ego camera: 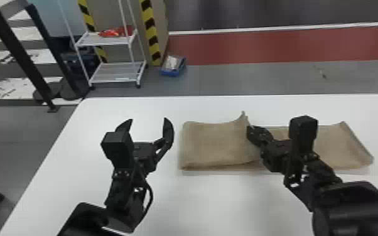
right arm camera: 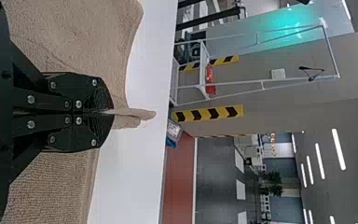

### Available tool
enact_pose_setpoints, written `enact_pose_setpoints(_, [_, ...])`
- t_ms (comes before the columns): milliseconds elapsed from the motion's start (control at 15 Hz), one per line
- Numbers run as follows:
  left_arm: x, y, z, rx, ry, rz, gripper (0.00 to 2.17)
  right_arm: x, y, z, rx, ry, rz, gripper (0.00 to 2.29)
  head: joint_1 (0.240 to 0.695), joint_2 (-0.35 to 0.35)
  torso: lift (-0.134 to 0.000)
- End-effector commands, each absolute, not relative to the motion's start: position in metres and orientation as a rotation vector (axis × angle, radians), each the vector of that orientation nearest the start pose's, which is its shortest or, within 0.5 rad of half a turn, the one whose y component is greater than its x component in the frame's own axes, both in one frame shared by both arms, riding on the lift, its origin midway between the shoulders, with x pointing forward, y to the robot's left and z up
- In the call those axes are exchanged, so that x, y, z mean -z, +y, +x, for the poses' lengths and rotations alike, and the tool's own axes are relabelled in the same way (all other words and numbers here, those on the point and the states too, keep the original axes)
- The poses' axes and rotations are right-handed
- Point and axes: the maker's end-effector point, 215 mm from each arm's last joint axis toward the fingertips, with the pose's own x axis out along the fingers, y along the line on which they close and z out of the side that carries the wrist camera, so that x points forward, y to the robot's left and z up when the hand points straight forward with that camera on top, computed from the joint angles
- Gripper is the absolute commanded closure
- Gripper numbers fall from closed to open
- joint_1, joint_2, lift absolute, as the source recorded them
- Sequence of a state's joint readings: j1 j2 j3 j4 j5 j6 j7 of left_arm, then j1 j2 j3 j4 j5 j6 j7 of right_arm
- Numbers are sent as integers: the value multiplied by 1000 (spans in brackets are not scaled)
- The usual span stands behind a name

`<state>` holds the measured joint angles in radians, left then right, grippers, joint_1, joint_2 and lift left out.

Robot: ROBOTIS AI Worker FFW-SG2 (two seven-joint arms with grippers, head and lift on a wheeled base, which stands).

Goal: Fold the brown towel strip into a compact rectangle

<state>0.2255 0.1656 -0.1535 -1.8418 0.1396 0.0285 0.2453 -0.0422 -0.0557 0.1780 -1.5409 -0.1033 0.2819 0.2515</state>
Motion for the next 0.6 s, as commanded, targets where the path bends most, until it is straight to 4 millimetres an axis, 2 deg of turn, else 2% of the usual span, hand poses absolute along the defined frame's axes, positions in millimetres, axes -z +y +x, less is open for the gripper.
enact_pose_setpoints(0, [338,225,524,-59,14,-12,66,388,-97,563,-421,244,66,1480,695,133,-123])
enact_pose_setpoints(133, [339,226,522,-63,15,-12,66,358,-131,559,-382,228,87,1480,695,129,-123])
enact_pose_setpoints(200, [338,227,521,-64,14,-12,66,352,-156,556,-357,234,87,1480,695,122,-123])
enact_pose_setpoints(267, [337,227,521,-65,11,-13,66,357,-178,556,-332,251,79,1480,695,112,-123])
enact_pose_setpoints(333, [340,228,520,-67,18,-12,66,372,-193,558,-307,279,56,1480,695,80,-123])
enact_pose_setpoints(400, [340,228,520,-69,17,-12,66,404,-202,556,-294,334,51,1480,695,62,-123])
enact_pose_setpoints(467, [342,227,520,-69,20,-16,66,423,-205,557,-290,355,58,1480,695,47,-123])
enact_pose_setpoints(533, [342,225,520,-65,22,-16,66,428,-205,558,-291,352,64,1480,695,36,-123])
